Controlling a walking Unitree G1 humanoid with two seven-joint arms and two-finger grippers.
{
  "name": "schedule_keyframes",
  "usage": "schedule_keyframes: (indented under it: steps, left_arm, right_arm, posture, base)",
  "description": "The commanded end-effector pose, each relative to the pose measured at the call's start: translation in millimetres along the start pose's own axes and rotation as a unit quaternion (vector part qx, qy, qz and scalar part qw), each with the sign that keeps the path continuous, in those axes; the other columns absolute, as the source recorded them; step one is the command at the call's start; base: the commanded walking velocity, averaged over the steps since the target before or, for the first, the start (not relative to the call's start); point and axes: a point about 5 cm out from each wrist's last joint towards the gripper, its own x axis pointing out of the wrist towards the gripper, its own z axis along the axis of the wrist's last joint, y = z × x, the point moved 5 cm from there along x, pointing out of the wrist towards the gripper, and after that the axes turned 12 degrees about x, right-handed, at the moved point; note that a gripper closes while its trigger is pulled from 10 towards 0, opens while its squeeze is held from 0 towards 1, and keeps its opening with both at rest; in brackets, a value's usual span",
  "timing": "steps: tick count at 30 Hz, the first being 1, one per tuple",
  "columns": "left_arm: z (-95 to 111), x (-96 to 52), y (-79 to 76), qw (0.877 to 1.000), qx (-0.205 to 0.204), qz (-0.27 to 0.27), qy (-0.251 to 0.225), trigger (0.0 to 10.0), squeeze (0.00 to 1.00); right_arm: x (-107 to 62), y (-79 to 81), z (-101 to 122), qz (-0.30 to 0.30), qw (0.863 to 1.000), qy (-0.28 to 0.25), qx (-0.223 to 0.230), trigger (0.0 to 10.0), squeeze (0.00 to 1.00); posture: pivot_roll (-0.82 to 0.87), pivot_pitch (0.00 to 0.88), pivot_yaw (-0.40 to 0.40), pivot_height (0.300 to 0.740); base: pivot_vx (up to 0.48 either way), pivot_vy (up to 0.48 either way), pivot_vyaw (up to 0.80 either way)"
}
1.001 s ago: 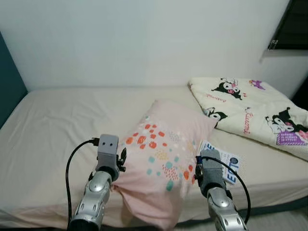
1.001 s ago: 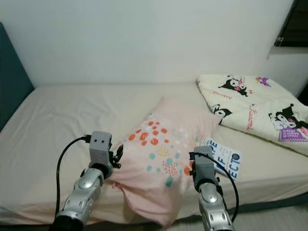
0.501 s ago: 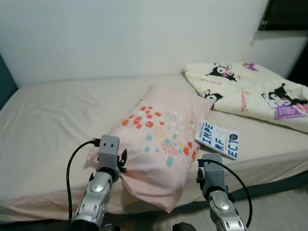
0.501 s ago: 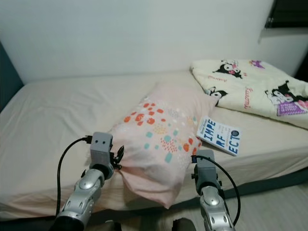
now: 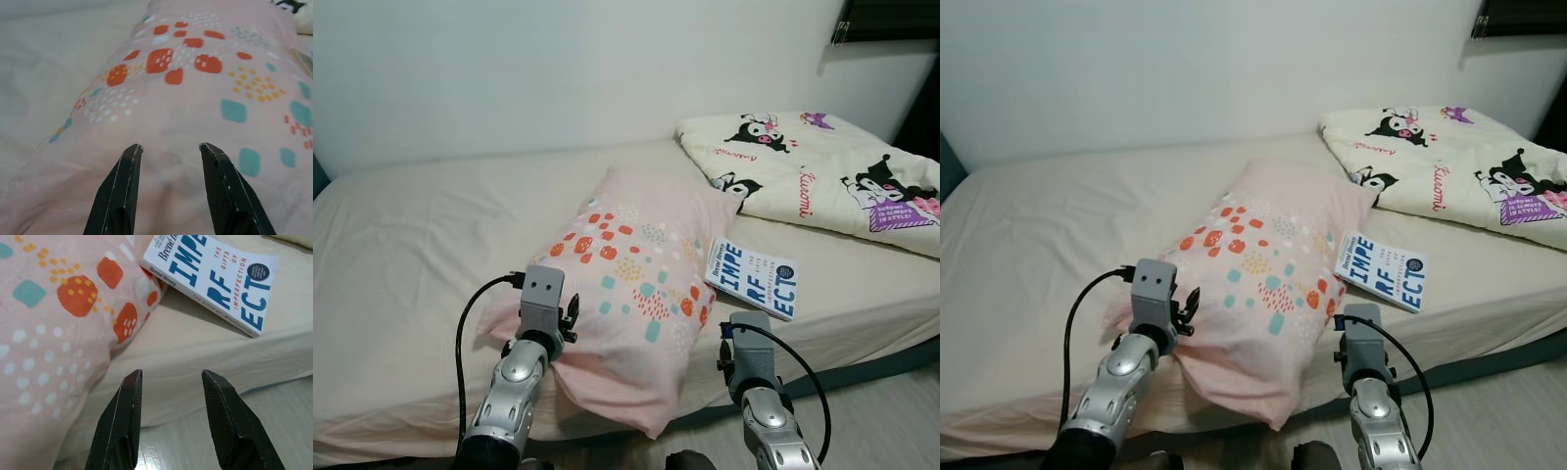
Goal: Clean up the room
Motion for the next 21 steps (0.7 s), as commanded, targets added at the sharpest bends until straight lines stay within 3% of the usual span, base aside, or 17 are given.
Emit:
schedule_keyframes:
  steps: [1, 4, 7, 11, 12, 13, 14, 18, 21]
  left_arm:
    - [6, 5.5, 4.8, 1.0, -0.028, 0.011, -0.01, 10.0, 0.0]
    - [13, 9.9, 7.9, 0.999, -0.041, 0.014, -0.018, 10.0, 0.0]
    - [41, 34.7, 19.9, 0.999, -0.036, 0.005, -0.04, 10.0, 0.0]
    - [55, 46.8, 29.6, 0.998, -0.045, 0.007, -0.046, 10.0, 0.0]
    - [63, 55.1, 38.6, 0.998, -0.054, 0.014, -0.04, 10.0, 0.13]
    - [63, 55.1, 38.6, 0.998, -0.054, 0.014, -0.04, 10.0, 0.13]
    - [69, 61.1, 44.0, 0.997, -0.064, 0.013, -0.035, 10.0, 0.98]
    - [79, 69.1, 51.2, 0.999, -0.043, 0.013, -0.025, 10.0, 1.0]
    - [87, 72.9, 67.6, 0.999, 0.012, 0.047, -0.014, 10.0, 1.0]
  right_arm:
    - [1.7, 2.9, 2, 0.008, 1.0, -0.001, 0.004, 10.0, 0.0]
    - [2.6, 4.2, 5, 0.011, 1.0, -0.005, 0.007, 10.0, 0.0]
    - [7.8, 4.4, 15, 0.01, 1.0, -0.016, 0.007, 10.0, 0.0]
    - [11.4, 2.1, 24, 0.003, 1.0, -0.028, 0.013, 10.0, 0.0]
    - [12.3, 1.2, 30, 0.0, 0.999, -0.035, 0.021, 10.0, 0.0]
    - [12.3, 1.2, 30, 0.0, 0.999, -0.035, 0.021, 10.0, 0.0]
    - [12.8, 1.0, 35, -0.002, 0.999, -0.04, 0.025, 10.0, 0.0]
    - [12.9, 1.6, 41, -0.003, 0.998, -0.048, 0.037, 10.0, 0.0]
    - [10.2, 2.5, 48, -0.012, 0.996, -0.059, 0.063, 10.0, 0.0]
  posture:
    - [-0.03, 0.018, -0.032, 0.6]
    - [-0.03, 0.025, -0.033, 0.591]
    - [-0.03, 0.072, -0.018, 0.577]
    - [-0.04, 0.104, -0.003, 0.573]
    - [-0.05, 0.142, 0.017, 0.573]
    - [-0.05, 0.142, 0.017, 0.573]
    - [-0.06, 0.156, 0.027, 0.573]
    - [-0.07, 0.186, 0.051, 0.573]
    - [-0.09, 0.218, 0.077, 0.573]
  base:
    - [0.0, 0.0, 0.0]
    - [0.0, 0.0, 0.0]
    - [0.0, 0.0, 0.0]
    - [0.0, 0.0, 0.0]
    - [0.0, 0.0, 0.0]
    - [0.0, 0.0, 0.0]
    - [0.0, 0.0, 0.0]
    - [0.0, 0.0, 0.0]
    - [0.0, 0.0, 0.0]
